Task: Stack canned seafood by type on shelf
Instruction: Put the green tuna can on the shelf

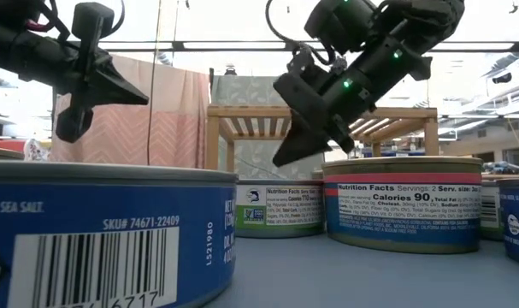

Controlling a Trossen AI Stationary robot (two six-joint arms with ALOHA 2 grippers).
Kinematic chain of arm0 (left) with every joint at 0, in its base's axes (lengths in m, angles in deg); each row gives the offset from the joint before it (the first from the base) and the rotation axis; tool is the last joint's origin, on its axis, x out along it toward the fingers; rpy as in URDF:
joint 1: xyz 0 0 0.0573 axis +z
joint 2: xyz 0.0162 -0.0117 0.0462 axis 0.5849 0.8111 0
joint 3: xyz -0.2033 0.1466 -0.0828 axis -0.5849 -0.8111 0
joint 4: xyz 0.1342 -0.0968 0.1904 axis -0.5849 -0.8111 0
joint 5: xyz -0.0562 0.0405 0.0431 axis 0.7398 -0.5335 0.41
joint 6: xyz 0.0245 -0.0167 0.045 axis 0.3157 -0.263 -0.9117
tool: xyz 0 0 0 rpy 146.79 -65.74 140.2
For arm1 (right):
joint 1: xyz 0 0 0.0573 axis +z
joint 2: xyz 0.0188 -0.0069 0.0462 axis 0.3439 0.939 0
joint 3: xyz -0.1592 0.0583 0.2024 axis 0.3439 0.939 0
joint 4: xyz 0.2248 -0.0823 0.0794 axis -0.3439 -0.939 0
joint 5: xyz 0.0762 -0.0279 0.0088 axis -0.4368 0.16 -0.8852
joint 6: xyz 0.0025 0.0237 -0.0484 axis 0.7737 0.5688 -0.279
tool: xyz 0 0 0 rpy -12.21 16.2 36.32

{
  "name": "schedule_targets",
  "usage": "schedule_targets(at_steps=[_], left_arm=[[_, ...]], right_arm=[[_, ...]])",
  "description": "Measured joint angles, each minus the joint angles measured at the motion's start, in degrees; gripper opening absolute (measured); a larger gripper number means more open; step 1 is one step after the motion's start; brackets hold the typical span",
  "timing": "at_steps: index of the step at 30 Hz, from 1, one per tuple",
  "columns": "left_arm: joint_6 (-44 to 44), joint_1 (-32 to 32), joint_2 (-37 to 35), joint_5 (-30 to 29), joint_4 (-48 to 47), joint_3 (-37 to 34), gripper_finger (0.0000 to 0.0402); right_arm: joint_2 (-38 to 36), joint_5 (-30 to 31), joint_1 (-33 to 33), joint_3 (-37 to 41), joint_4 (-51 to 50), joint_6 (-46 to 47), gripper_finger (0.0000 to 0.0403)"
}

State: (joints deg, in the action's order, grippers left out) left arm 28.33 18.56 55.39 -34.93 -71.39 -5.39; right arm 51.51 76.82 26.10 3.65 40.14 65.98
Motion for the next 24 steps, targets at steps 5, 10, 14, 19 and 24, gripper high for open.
schedule_targets(at_steps=[5, 10, 14, 19, 24], left_arm=[[0.0, 0.0, 0.0, 0.0, 0.3, 0.0, 0.0006], [0.0, 0.0, 0.1, 0.0, 0.3, 0.0, 0.0006], [-0.2, 0.0, 0.5, 0.0, 0.3, 0.0, 0.0006], [-0.3, 0.0, 0.8, 0.1, 0.3, 0.0, 0.0007], [-0.3, 0.0, 1.1, 0.2, 0.3, 0.0, 0.0007]], right_arm=[[1.3, 1.1, -2.3, 0.1, -5.5, 3.3, 0.0000], [2.8, -1.4, -3.7, -0.1, -4.1, 3.4, 0.0000], [5.3, -3.9, -3.8, -1.1, -2.4, 3.4, 0.0000], [8.4, -7.1, -2.6, -3.8, -0.8, 1.5, 0.0000], [9.9, -10.3, -2.5, -7.4, -0.4, -1.4, 0.0000]])
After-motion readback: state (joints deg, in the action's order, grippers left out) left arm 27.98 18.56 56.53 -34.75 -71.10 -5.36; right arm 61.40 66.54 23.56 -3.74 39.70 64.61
